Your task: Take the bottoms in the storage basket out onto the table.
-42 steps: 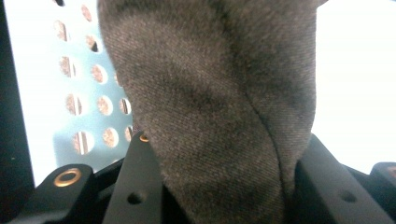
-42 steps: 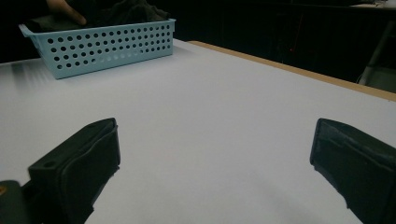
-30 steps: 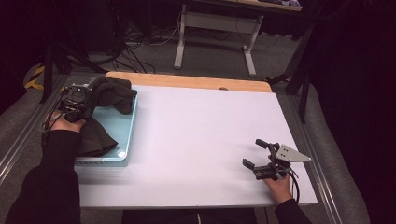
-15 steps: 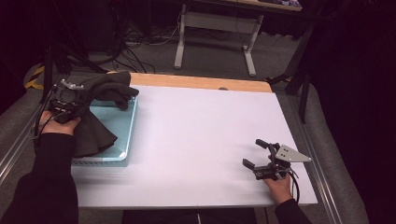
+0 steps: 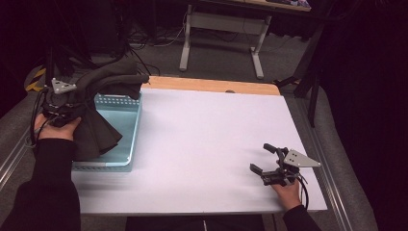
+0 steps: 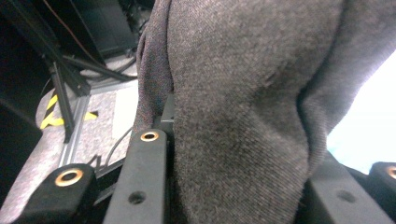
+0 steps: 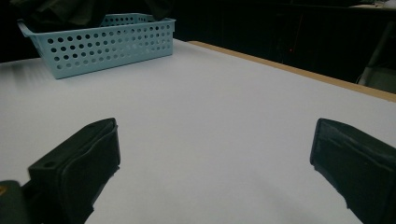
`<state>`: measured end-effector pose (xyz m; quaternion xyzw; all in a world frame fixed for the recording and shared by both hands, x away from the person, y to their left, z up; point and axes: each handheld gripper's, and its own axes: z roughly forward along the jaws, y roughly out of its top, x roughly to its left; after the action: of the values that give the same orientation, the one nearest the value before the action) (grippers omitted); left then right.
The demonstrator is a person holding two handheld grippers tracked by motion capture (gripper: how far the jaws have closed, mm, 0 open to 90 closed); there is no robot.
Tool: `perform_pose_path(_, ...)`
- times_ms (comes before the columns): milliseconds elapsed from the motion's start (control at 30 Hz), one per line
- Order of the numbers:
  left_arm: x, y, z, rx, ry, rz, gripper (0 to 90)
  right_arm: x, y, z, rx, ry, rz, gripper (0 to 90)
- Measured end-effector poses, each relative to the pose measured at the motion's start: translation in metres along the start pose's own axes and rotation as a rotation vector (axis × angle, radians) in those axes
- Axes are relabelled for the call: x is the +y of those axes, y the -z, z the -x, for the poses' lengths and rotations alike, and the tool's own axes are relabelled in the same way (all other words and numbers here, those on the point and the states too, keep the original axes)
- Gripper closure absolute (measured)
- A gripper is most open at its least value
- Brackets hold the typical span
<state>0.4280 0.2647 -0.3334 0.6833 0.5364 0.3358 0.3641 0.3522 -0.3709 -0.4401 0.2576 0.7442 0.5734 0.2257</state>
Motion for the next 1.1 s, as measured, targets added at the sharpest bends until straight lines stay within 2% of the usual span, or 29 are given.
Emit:
perform_pose_path(233,0.006,0.011,0.004,-0.007,-0.006,0.060,66.8,0.000,0.000,0.000,0.000,0.000,0.001,2.5)
perform_pose_path(533,0.013,0.022,0.010,-0.063,-0.001,0.141,66.8,0.000,0.000,0.000,0.001,0.000,0.000,2.5)
perform_pose_path(667,0.016,0.026,0.012,-0.075,-0.006,0.167,66.6,0.000,0.000,0.000,0.000,-0.003,0.002,2.5)
perform_pose_path(1100,0.021,0.036,0.020,-0.148,0.012,0.221,66.3,0.000,0.000,0.000,0.001,-0.005,0.004,2.5)
